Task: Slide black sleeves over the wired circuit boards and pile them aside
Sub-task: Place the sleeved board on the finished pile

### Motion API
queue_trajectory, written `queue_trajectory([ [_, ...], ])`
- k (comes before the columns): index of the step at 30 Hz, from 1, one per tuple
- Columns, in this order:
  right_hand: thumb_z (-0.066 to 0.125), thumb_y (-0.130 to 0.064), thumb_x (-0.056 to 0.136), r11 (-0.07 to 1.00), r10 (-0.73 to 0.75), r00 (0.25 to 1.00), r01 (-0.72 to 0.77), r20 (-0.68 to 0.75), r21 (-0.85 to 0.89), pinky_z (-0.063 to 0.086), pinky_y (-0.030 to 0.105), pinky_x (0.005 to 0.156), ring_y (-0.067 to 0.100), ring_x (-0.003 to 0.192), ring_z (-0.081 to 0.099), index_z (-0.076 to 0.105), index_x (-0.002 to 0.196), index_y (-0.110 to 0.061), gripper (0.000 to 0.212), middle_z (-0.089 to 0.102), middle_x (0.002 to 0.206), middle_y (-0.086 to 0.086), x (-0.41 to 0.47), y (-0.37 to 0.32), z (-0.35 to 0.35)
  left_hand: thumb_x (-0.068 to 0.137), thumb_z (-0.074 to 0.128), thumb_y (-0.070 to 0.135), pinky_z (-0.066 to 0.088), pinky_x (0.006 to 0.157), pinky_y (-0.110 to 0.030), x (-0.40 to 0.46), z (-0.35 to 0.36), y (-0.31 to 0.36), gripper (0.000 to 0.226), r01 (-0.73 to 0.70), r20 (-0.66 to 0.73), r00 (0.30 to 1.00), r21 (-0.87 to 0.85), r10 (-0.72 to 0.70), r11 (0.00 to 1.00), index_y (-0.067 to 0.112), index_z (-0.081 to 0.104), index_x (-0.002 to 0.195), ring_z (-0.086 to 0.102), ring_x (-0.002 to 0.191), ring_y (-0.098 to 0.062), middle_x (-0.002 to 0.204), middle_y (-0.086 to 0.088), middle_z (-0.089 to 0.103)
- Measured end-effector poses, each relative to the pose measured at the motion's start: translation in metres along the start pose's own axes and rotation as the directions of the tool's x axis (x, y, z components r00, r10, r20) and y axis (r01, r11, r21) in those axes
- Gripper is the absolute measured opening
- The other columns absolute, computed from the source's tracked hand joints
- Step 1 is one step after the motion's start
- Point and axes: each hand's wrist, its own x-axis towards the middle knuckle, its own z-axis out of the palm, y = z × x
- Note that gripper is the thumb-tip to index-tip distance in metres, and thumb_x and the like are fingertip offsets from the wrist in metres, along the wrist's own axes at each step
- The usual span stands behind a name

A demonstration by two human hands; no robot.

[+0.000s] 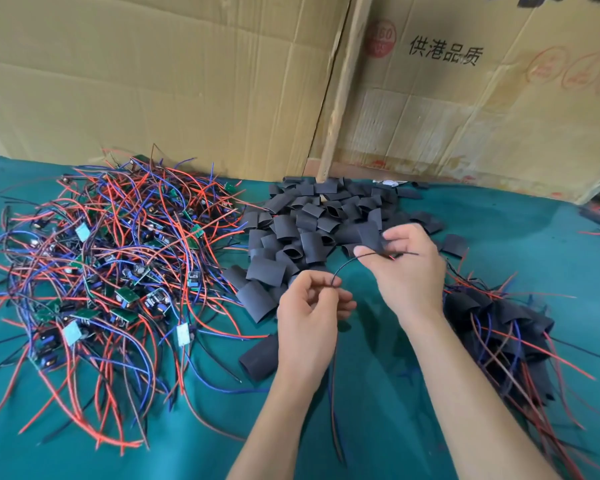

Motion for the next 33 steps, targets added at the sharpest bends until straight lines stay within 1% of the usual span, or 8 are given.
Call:
queue_trajectory([
  [2,0.087,-0.037,0.074,1.0,0.001,0.998,-0.002,0.062,0.014,0.051,0.032,0.075,0.009,0.075,0.066,0.069,0.093,-0.027,0.028,0.071,0.089,-0.021,-0.019,0.006,-0.01,0.09,0.047,0.001,0.056,0.065,-0.025,0.0,0.0,0.0,0.021,-0.003,0.003,1.0,-0.011,0.003,1.0,0.006,0.066,0.092,0.071,0.069,-0.019,0.074,-0.005,0.072],
  [4,0.085,-0.039,0.076,0.998,-0.002,0.989,-0.007,0.147,0.061,0.047,0.03,0.068,0.005,0.063,0.061,0.073,0.087,-0.028,0.019,0.07,0.094,-0.029,-0.035,0.009,-0.016,0.085,0.049,0.012,0.055,0.064,-0.026,-0.001,0.001,-0.001,0.022,-0.011,0.01,1.0,0.003,0.011,1.0,0.009,0.069,0.094,0.066,0.065,-0.019,0.071,-0.002,0.069],
  [9,0.08,-0.025,0.083,0.918,-0.012,0.925,-0.141,0.38,0.371,0.045,0.021,0.051,0.009,0.063,0.062,0.079,0.098,-0.04,0.021,0.075,0.084,-0.007,-0.05,0.004,-0.03,0.105,0.054,0.015,0.055,0.062,-0.032,-0.001,-0.002,-0.002,0.021,-0.102,0.032,0.995,0.11,0.099,0.989,0.013,0.071,0.093,0.059,0.059,-0.017,0.066,0.001,0.061],
  [15,0.078,-0.025,0.077,0.865,0.003,0.837,-0.278,0.547,0.419,0.053,0.022,0.063,0.014,0.084,0.073,0.079,0.101,-0.028,0.025,0.079,0.096,0.002,-0.052,0.002,-0.036,0.105,0.054,0.013,0.055,0.059,-0.029,-0.003,-0.002,0.002,0.02,-0.134,0.011,0.991,0.153,0.134,0.979,0.014,0.071,0.094,0.061,0.059,-0.015,0.069,-0.005,0.066],
  [19,0.082,-0.018,0.074,0.804,0.025,0.829,-0.349,0.559,0.482,0.056,0.024,0.07,0.021,0.086,0.075,0.079,0.094,-0.022,0.02,0.079,0.096,0.009,-0.05,0.003,-0.037,0.104,0.052,0.007,0.054,0.056,-0.026,-0.004,0.0,0.003,0.019,-0.106,0.014,0.994,0.111,0.105,0.988,0.01,0.07,0.102,0.06,0.058,-0.017,0.072,-0.011,0.066],
  [24,0.081,-0.005,0.08,0.708,0.115,0.917,-0.345,0.381,0.616,0.056,0.025,0.067,0.02,0.079,0.073,0.077,0.085,-0.018,0.015,0.078,0.095,0.013,-0.043,0.005,-0.043,0.106,0.048,0.007,0.054,0.056,-0.03,-0.004,0.0,0.003,0.021,-0.103,0.036,0.994,0.079,0.101,0.992,0.008,0.068,0.102,0.059,0.054,-0.02,0.065,-0.007,0.062],
  [28,0.074,-0.013,0.087,0.561,0.202,0.935,-0.355,0.292,0.748,0.057,0.024,0.074,0.019,0.088,0.074,0.071,0.099,-0.015,0.012,0.078,0.106,0.008,-0.035,0.006,-0.051,0.106,0.048,0.009,0.055,0.057,-0.031,-0.004,0.0,0.001,0.022,-0.101,0.035,0.995,0.075,0.098,0.992,0.01,0.069,0.1,0.059,0.055,-0.02,0.065,-0.006,0.062],
  [33,0.073,-0.02,0.083,0.434,0.196,0.93,-0.367,0.312,0.822,0.058,0.024,0.076,0.021,0.096,0.074,0.069,0.1,-0.018,0.017,0.077,0.109,0.007,-0.039,0.003,-0.047,0.106,0.049,0.009,0.054,0.056,-0.03,-0.004,0.0,0.0,0.021,-0.099,0.032,0.995,0.071,0.097,0.993,0.011,0.069,0.099,0.06,0.055,-0.019,0.065,-0.006,0.063],
])
